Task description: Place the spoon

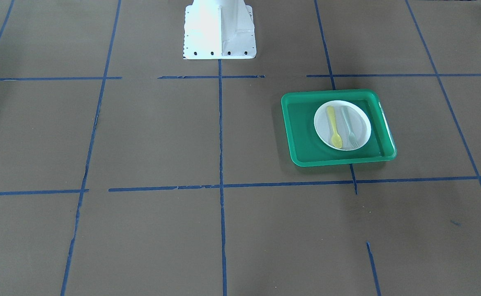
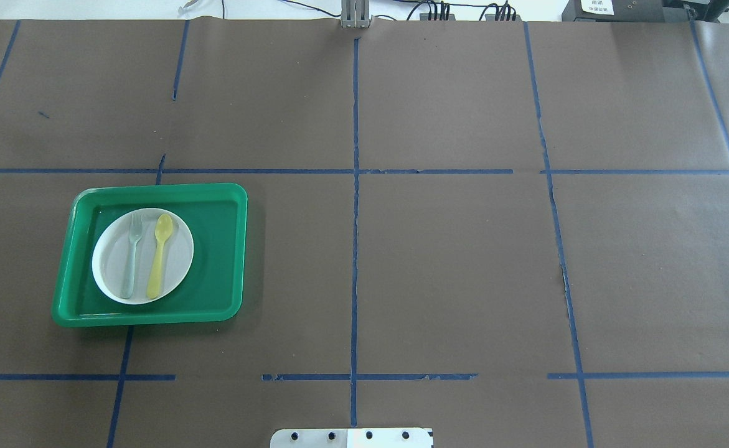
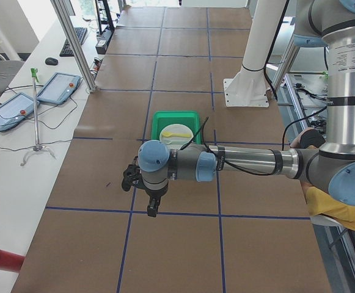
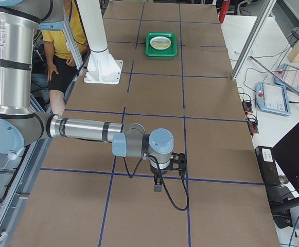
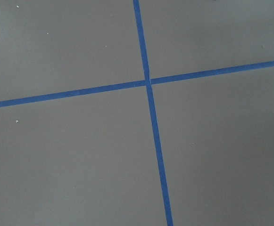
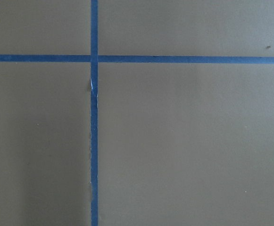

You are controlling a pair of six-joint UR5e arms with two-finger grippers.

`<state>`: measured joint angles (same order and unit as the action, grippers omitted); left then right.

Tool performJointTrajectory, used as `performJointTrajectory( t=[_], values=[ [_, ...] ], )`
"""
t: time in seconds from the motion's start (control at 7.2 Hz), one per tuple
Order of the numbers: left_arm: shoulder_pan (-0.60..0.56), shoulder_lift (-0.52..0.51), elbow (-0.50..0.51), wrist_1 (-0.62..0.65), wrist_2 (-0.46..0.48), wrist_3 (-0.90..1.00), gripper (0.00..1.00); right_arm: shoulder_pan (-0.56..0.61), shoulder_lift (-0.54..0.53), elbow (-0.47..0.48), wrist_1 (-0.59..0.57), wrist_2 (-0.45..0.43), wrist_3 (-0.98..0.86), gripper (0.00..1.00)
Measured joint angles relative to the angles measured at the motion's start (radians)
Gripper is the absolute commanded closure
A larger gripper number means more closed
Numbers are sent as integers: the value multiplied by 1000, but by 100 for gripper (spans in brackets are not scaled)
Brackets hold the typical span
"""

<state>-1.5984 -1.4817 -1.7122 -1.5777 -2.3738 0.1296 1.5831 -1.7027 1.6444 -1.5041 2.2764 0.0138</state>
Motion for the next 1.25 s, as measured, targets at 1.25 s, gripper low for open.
performJointTrajectory(
  t=[1.25],
  values=[
    [137, -29, -165, -146, 36, -221, 0, 0, 0, 0, 0, 0, -1, 0]
  ],
)
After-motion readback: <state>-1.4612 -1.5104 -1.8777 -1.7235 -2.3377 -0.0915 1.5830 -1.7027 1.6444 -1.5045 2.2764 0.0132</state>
